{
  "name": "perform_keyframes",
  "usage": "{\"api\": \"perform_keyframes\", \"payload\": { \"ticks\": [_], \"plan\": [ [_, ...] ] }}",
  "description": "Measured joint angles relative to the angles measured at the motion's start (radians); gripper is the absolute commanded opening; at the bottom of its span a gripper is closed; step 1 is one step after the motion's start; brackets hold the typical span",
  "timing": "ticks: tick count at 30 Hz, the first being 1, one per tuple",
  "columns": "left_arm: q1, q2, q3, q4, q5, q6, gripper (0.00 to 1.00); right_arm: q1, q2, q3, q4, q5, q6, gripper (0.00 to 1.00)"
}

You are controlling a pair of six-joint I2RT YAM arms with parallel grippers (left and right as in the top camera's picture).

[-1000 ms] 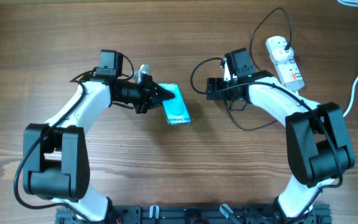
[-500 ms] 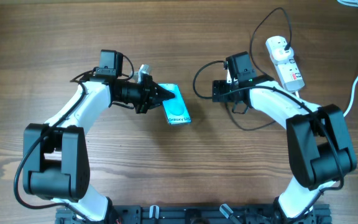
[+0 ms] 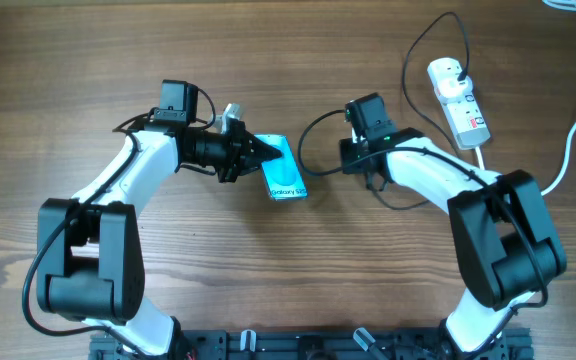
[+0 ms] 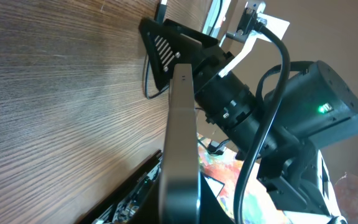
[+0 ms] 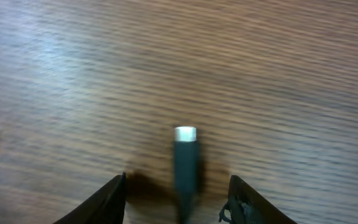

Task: Plug charger to phone and switch on socket
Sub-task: 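Grasp the black USB-C cable plug with the right gripper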

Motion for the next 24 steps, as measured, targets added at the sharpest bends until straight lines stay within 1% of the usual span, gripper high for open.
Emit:
{"api": "perform_keyframes", "payload": {
  "ticks": [4,7,10,12,13,22,24],
  "plan": [
    [0.000,0.000,0.000,0.000,0.000,0.000,0.04,0.011,0.000,0.000,0.000,0.001,0.004,0.45],
    [0.000,0.000,0.000,0.000,0.000,0.000,0.04,0.013,0.000,0.000,0.000,0.001,0.004,0.39],
    [0.000,0.000,0.000,0.000,0.000,0.000,0.04,0.014,0.000,0.000,-0.001,-0.001,0.006,0.22],
    [0.000,0.000,0.000,0.000,0.000,0.000,0.04,0.015,0.000,0.000,-0.002,-0.005,0.010,0.08],
    [0.000,0.000,0.000,0.000,0.000,0.000,0.04,0.015,0.000,0.000,-0.002,-0.006,0.010,0.04],
    [0.000,0.000,0.000,0.005,0.000,0.000,0.04,0.016,-0.001,0.000,-0.005,-0.013,0.019,0.04],
    [0.000,0.000,0.000,0.044,0.000,0.004,0.04,0.010,-0.001,0.011,-0.026,-0.035,0.019,0.04]
  ]
}}
